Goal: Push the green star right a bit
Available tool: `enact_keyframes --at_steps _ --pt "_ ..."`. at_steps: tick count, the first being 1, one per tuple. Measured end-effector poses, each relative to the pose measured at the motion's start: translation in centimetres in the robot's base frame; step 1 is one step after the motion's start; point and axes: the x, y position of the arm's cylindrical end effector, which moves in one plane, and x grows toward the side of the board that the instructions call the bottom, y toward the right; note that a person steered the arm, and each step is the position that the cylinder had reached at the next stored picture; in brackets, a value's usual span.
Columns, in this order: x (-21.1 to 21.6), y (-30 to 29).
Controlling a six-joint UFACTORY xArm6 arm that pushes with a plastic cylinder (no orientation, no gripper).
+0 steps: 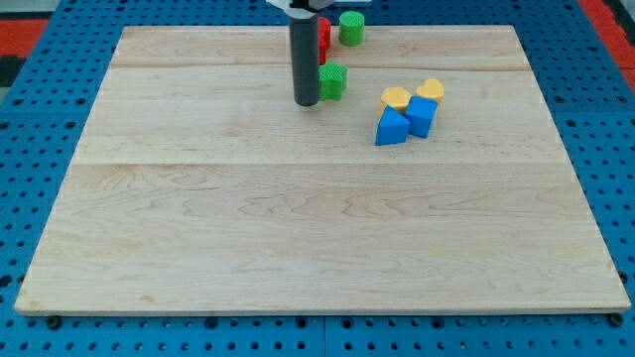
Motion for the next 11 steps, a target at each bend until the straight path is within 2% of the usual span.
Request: enact_keyframes --at_steps 1,2,4,5,6,7,8,9,11 --pt "-1.2 5.1" --pt "-3.9 4.0" --pt "0.9 2.7" --pt "-1.5 -1.7" --pt "-5.3 -1.5" --pt "-5.3 2.5" --pt "-5.3 1.8" --pt "-5.3 3.4" --pt "-5.4 11.6"
